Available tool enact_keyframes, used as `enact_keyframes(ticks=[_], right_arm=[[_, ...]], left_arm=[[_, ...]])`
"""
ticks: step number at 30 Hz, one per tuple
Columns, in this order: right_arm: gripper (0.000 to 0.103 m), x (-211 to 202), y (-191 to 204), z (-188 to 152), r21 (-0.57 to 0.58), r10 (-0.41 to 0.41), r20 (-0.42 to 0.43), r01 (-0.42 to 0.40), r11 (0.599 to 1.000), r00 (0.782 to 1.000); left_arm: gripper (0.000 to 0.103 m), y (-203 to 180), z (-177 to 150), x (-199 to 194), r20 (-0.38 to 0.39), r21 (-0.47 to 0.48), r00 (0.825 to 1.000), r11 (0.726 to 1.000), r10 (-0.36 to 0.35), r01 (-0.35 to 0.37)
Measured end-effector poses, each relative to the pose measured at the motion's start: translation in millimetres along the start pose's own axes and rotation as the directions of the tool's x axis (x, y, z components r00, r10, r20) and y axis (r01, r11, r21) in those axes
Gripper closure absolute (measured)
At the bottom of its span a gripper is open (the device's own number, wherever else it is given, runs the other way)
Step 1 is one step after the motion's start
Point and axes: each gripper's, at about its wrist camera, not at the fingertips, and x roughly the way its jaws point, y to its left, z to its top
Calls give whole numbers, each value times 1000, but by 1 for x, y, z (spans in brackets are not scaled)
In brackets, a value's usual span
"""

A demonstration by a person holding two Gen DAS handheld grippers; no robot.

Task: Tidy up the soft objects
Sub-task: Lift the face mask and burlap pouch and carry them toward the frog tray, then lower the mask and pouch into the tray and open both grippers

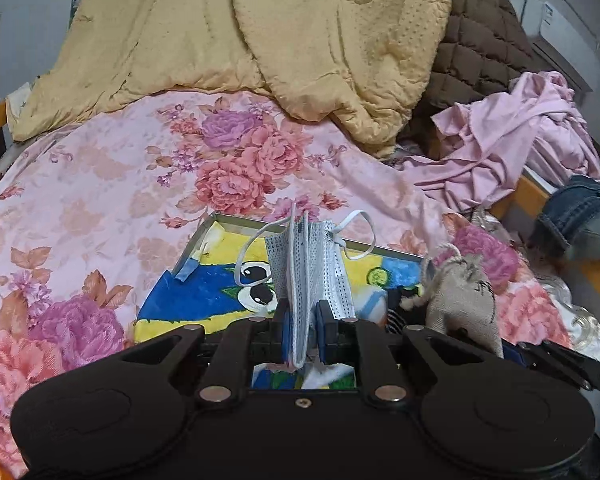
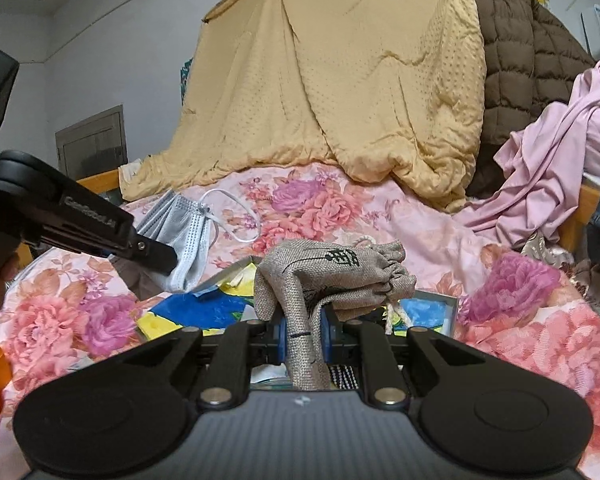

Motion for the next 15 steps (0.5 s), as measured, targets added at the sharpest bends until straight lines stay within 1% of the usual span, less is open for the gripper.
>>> enact_keyframes(ticks=[4,8,10,15], right_arm=[[85,19,1,0,-11,9,-6,-9,1000,1000],[85,40,-2,2,-46,12,-19,-13,999,1000],[85,47,-4,3,-42,22,-26,-23,999,999],[85,62,-8,2,-37,36,-41,-38,999,999]], left_arm=[[89,7,0,25,19,-53,999,998,27,-26],[89,16,-2,44,43,-103,998,994,53,-49],[89,22,-4,52,54,-127,996,990,67,-59],[88,32,-10,74,43,-161,995,983,93,-85]])
